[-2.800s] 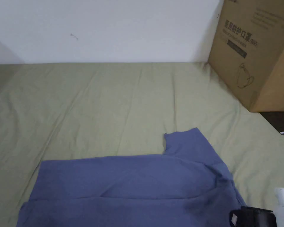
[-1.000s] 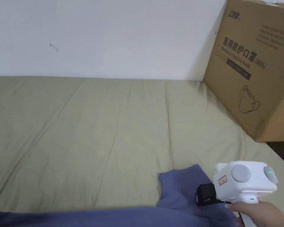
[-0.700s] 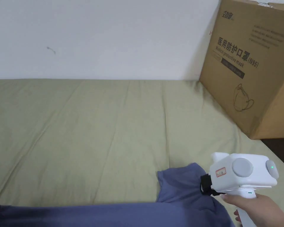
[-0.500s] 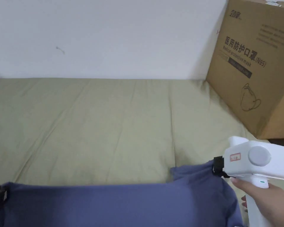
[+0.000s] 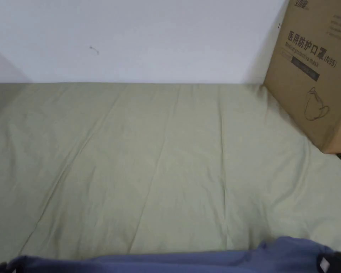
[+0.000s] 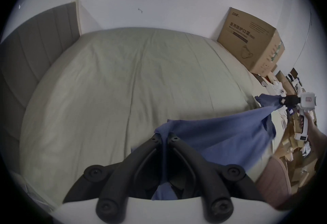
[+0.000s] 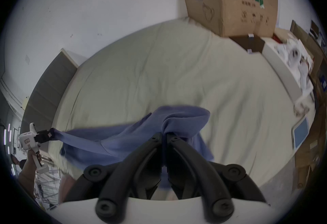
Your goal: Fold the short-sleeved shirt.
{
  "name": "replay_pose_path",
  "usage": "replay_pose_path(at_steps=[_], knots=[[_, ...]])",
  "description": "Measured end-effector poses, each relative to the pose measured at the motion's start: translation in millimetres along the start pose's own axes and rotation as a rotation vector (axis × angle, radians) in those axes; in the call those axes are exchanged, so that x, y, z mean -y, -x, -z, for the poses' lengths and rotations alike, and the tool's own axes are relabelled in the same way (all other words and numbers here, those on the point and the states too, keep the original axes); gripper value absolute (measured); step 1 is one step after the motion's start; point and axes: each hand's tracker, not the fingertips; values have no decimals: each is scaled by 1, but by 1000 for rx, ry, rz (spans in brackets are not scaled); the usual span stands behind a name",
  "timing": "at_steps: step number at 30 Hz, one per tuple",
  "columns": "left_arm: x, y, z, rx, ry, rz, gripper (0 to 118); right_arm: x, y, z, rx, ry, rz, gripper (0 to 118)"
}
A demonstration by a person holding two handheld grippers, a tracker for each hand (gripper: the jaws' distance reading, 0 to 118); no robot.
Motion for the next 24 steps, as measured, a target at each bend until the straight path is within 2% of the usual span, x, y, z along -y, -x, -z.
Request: replay_pose_path(at_steps=[2,3,4,5,6,7,8,9,10,12,15,16,17,18,19,20,21,22,24], knots=[[27,3,0,35,48,-36,7,24,-9,7,6,18,29,4],[35,4,2,16,63,-43,12,33,-14,12,11,43,64,4],[42,3,4,0,69,-37,22,38,-20,21,-10,70,112,6],[46,2,6,-25,77,-17,45,41,-25,27,-30,80,144,24],[50,2,7,-34,70,5,70,48,-35,35,-12,77,161,56],[52,1,6,-34,68,4,99,49,-38,39,4,81,151,95],[54,-1,3,-39,70,2,118,50,-38,39,57,107,131,118],[53,-3,-2,-44,59,4,116,50,-36,36,83,102,114,116],[49,-7,-12,-13,-17,-6,113,48,-36,24,80,66,108,116],[37,-16,-28,-21,-22,5,114,39,-25,5,56,25,75,116],[20,-47,-62,22,-184,14,113,25,28,-35,-8,-82,11,115],[12,-58,-74,50,-241,11,107,22,47,-52,-49,-167,-21,113],[12,-65,-82,96,-279,6,85,22,65,-67,-89,-247,-66,105],[6,-77,-93,130,-343,9,55,25,90,-86,-99,-365,-112,90],[3,-89,-103,116,-416,22,17,27,110,-99,-78,-468,-155,58],[1,-102,-112,80,-494,42,0,30,128,-109,-54,-559,-191,4],[6,-117,-120,18,-585,68,0,32,143,-115,-23,-632,-211,0],[11,-128,-130,-47,-696,107,0,36,153,-119,-7,-689,-198,0],[19,-142,-144,-68,-841,132,0,42,163,-126,-92,-768,-158,0]])
